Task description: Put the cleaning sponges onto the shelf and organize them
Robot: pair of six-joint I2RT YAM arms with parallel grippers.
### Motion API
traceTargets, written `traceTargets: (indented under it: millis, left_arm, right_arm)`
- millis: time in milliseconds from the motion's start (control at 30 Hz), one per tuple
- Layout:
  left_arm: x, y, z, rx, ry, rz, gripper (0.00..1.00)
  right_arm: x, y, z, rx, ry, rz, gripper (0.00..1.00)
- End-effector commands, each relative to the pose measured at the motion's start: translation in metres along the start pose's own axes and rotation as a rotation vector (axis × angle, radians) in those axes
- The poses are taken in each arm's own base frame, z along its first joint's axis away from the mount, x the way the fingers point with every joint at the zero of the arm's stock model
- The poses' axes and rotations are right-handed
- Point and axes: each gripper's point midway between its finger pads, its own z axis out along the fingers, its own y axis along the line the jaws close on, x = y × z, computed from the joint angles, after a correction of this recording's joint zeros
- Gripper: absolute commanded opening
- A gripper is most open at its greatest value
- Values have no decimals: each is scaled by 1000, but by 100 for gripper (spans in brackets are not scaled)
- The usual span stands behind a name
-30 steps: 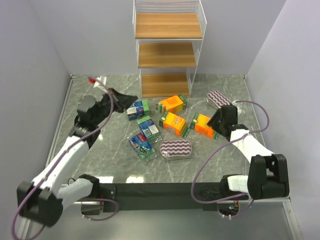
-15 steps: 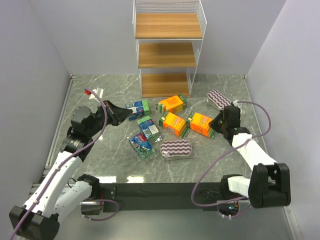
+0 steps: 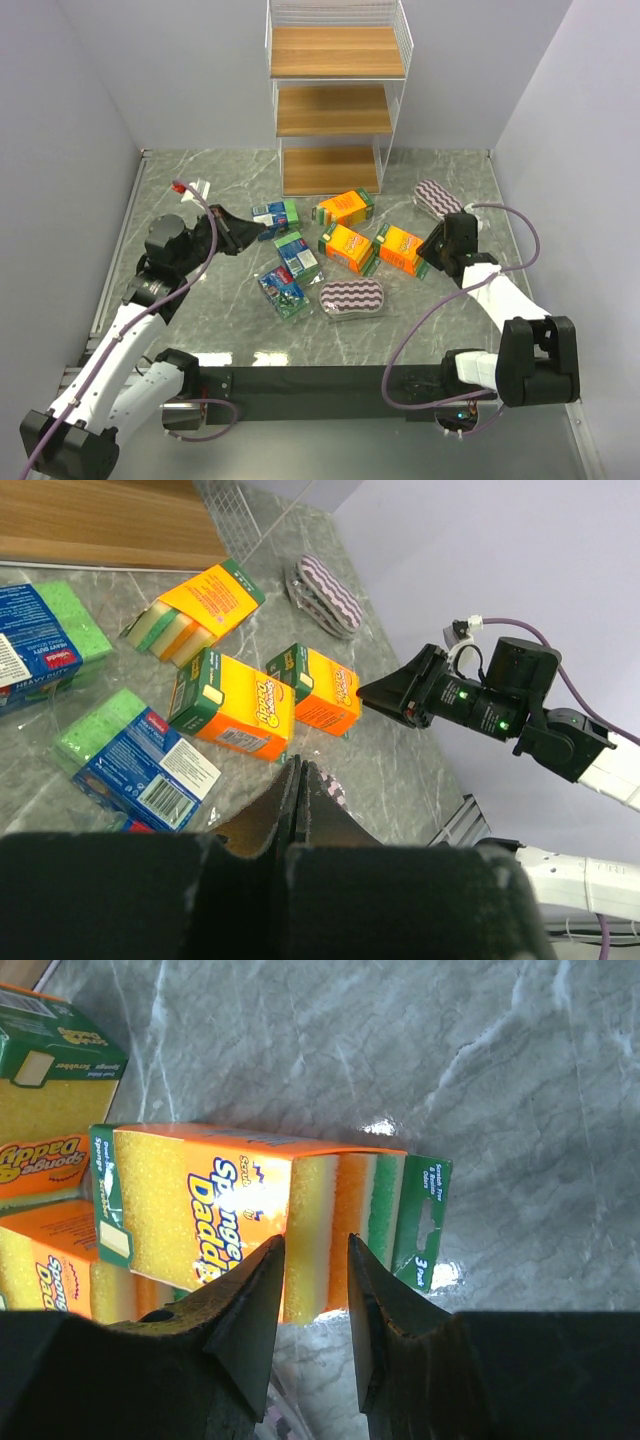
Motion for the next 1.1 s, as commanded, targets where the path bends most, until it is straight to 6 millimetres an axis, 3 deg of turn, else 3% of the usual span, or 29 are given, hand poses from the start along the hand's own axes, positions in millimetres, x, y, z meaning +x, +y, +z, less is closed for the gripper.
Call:
traceTargets:
  millis: [0, 333, 667, 700, 900, 1067]
  left_arm:
    - [-1, -6, -4, 24, -14, 11, 1]
    - [11, 1, 0, 42, -1, -22, 1]
    - [14, 5, -1, 27, 2, -16, 1]
    - [14, 5, -1, 30, 2, -15, 1]
    - [14, 6, -1, 25, 7, -11, 1]
    - [14, 5, -2, 26, 8, -8, 1]
  right_arm:
    - [-18, 13, 1, -43, -55, 12, 40]
    - [-11, 20, 4, -97, -34, 11, 48]
    - [9, 7, 18, -53, 25, 48, 46]
    - [10, 6, 19, -51, 27, 49, 43]
    - [8, 5, 26, -36, 21, 52, 4]
    - [-2, 11, 8, -60, -17, 61, 0]
